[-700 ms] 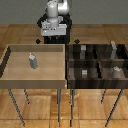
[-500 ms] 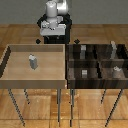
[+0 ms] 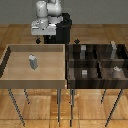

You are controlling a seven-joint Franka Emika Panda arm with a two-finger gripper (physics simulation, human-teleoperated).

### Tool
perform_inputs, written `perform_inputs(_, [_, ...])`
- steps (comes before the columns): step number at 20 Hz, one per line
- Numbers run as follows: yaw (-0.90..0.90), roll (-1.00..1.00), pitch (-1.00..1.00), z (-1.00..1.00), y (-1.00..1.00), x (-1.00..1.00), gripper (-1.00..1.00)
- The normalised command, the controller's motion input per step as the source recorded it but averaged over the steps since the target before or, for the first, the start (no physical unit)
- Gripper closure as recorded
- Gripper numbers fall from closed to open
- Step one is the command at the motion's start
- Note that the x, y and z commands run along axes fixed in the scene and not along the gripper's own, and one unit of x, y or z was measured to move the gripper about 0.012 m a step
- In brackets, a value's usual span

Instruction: Place the milk carton into the appropriate compartment.

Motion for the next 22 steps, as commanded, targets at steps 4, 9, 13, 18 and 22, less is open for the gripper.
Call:
perform_inputs(4, [-0.08,0.0,0.0,0.0,0.0,0.0,-1.0])
perform_inputs(9, [-0.91,0.0,0.0,0.0,0.0,0.0,-1.0])
perform_inputs(13, [-0.4,0.0,0.0,0.0,0.0,0.0,-1.0])
perform_inputs(18, [0.0,0.0,0.0,0.0,0.0,0.8,-1.0])
perform_inputs(22, [0.0,0.0,0.0,0.0,0.0,0.5,-1.0])
